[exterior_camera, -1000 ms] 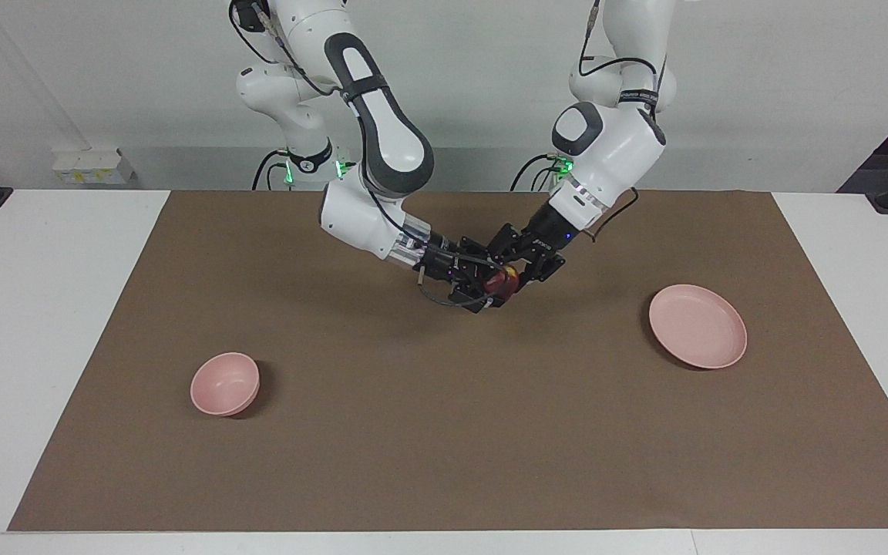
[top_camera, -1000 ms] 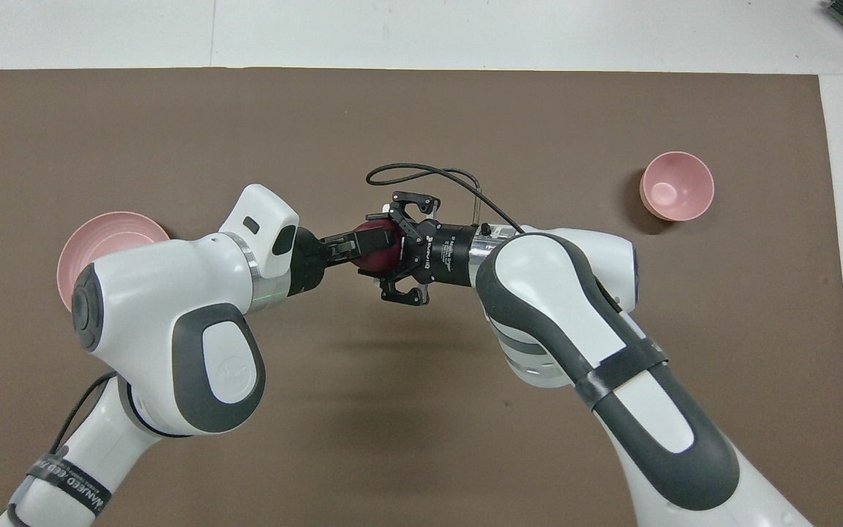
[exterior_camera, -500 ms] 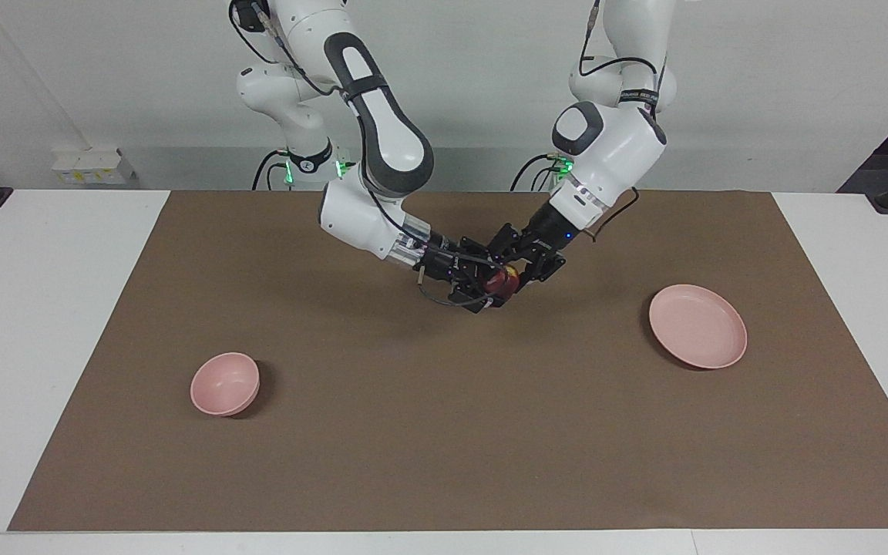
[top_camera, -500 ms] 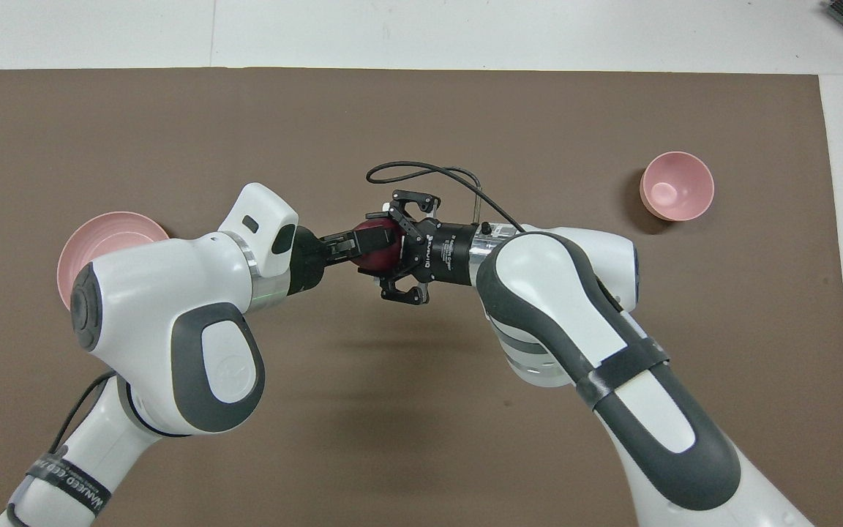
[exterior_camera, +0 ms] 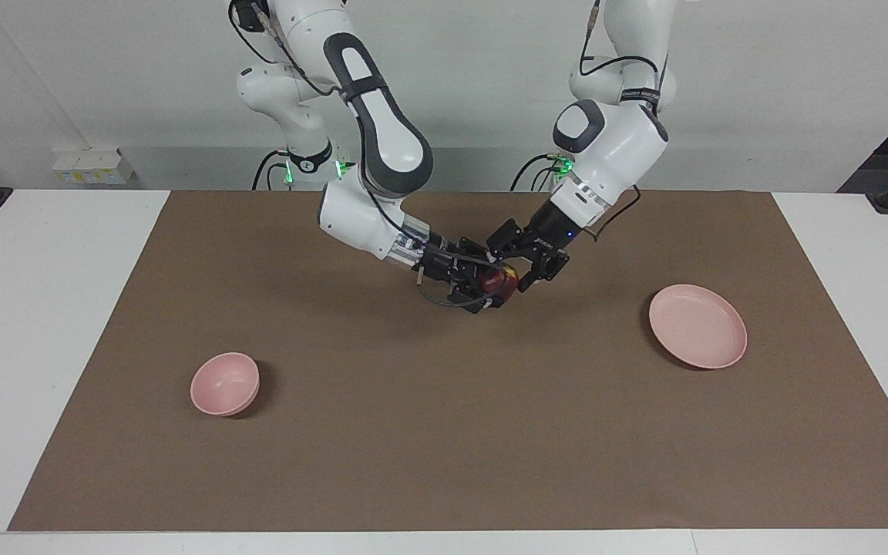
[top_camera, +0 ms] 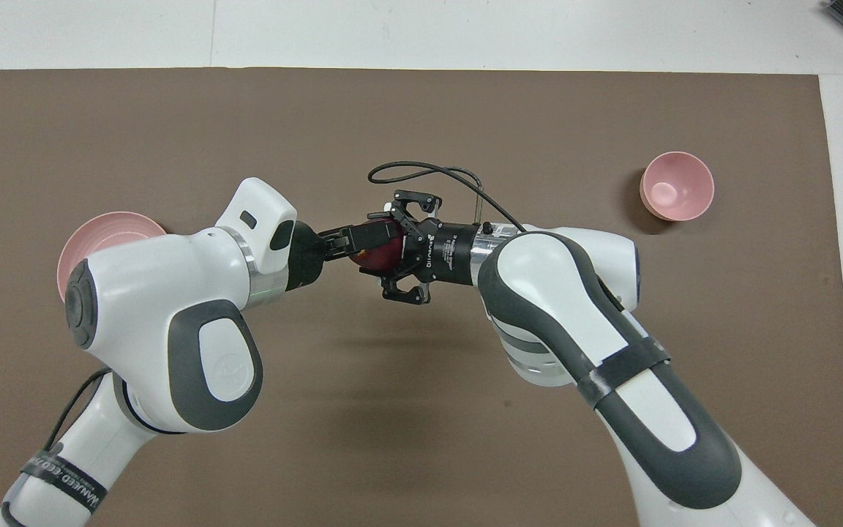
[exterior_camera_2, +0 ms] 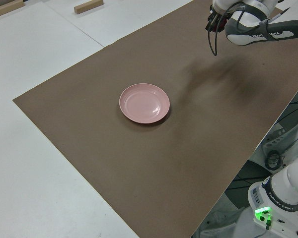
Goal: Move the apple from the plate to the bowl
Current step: 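Carry the apple with the right gripper while the left gripper withdraws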
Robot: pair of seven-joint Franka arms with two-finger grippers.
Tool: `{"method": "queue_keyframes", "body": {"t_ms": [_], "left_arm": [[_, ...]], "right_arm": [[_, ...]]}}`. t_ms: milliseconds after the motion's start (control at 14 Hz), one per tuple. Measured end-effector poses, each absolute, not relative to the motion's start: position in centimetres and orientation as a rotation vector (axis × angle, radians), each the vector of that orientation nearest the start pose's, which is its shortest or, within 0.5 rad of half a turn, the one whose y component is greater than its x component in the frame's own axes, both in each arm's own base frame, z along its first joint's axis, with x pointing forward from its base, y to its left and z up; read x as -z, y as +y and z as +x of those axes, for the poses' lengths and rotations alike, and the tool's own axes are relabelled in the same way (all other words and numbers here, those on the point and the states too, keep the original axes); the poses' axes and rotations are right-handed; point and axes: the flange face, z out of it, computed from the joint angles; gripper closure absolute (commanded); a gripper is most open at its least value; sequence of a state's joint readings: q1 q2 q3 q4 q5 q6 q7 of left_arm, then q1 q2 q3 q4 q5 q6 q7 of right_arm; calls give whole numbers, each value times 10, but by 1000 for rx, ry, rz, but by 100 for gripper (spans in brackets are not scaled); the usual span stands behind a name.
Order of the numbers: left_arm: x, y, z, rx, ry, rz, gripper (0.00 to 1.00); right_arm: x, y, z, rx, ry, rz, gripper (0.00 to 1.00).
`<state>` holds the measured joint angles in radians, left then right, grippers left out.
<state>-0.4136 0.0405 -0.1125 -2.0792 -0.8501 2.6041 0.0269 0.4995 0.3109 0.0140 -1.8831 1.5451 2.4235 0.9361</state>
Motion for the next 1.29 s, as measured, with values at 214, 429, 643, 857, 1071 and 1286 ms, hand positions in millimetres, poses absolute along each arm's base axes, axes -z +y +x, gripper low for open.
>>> {"method": "queue_keyframes", "body": {"t_ms": [214,429,643,857,1071,1286], "left_arm": [[-455,-271,525,-376,36,2492,0],[-450,-232,542,-382,-71,2640,0],[-438,-179,557,-373,-175,2820,0],[-446,-142,565,-344,-276,2957,0],[-489,-117,572,-269,-298,3020,0],[-538,-94,572,-195,-331,3036,0]], "right_arm": [[-368,322,562,-697,1505,-1492,100],[-369,314,566,-637,1482,-1587,100],[-383,281,582,-524,1456,-1691,100],[-387,254,593,-392,1405,-1879,100],[-392,227,599,-316,1331,-2084,100],[-398,193,606,-256,1244,-2237,100]]}}
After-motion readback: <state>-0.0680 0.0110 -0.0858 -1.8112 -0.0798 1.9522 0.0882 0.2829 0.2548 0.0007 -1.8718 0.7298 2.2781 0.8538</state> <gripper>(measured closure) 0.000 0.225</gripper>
